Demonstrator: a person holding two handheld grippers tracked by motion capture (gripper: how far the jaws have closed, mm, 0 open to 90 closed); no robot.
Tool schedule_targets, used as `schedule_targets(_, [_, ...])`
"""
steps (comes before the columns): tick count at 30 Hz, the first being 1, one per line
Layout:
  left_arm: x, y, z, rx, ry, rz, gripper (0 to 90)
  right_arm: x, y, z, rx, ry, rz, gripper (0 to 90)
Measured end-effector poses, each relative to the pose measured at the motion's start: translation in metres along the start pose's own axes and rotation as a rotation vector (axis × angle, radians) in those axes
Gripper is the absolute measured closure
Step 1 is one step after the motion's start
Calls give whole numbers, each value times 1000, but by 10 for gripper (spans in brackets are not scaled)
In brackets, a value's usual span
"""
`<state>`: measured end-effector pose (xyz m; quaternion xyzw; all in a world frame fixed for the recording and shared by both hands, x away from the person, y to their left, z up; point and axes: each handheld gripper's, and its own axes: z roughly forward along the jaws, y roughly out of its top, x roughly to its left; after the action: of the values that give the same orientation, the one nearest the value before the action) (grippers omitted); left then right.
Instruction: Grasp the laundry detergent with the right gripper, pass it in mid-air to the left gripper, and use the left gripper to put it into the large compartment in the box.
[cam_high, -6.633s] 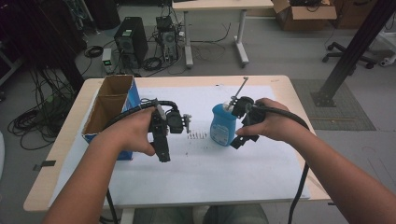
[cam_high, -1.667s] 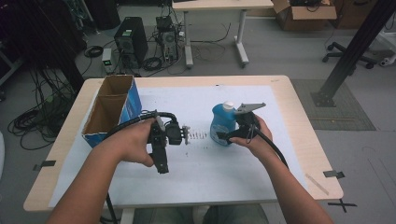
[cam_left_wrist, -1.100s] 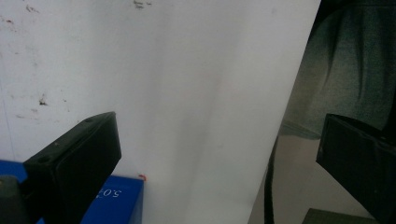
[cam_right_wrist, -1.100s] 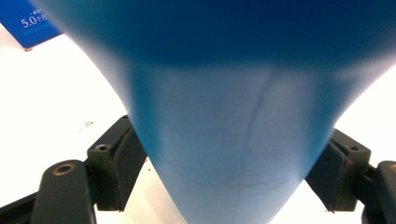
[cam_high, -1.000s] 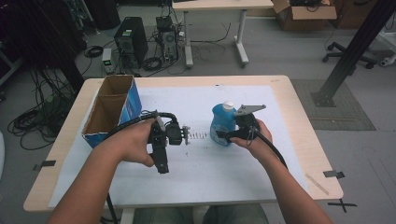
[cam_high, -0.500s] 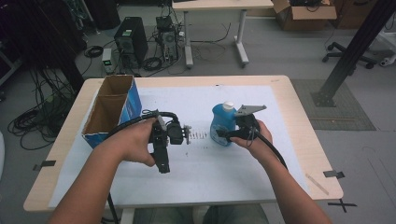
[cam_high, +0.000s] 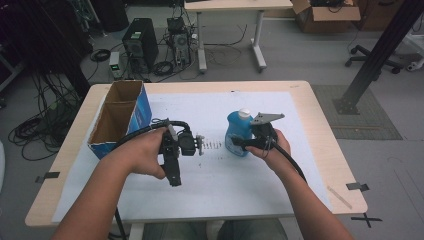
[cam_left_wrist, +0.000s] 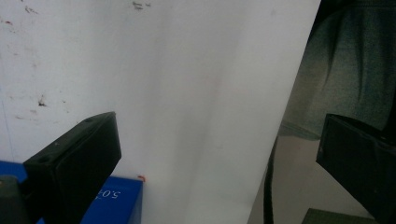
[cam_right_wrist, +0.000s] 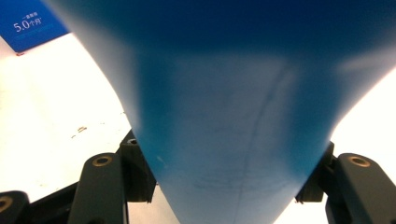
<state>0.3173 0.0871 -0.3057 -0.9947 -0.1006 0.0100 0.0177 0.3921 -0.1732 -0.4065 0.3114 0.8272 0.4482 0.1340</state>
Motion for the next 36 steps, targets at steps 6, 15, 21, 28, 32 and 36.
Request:
schedule_targets(6, [0, 0, 0, -3, 2, 2, 2, 1, 0, 1, 1, -17, -8, 416])
schedule_targets(15, [0, 0, 0, -2, 1, -4, 2, 1, -1, 0, -13, -13, -62, 459])
schedule_targets(21, [1, 3, -5, -11, 10, -1, 2, 4, 3, -6, -42, -1, -90, 467])
schedule_targets(28, [2, 9, -11, -16, 19, 8, 2, 5, 22, -31, -37, 46, -159, 470])
schedule_targets(32, [3, 11, -16, -23, 25, 11, 2, 7, 31, -45, -23, 87, -208, 470])
schedule_targets(36, [4, 13, -22, -28, 35, 17, 2, 11, 37, -57, -10, 149, -244, 469])
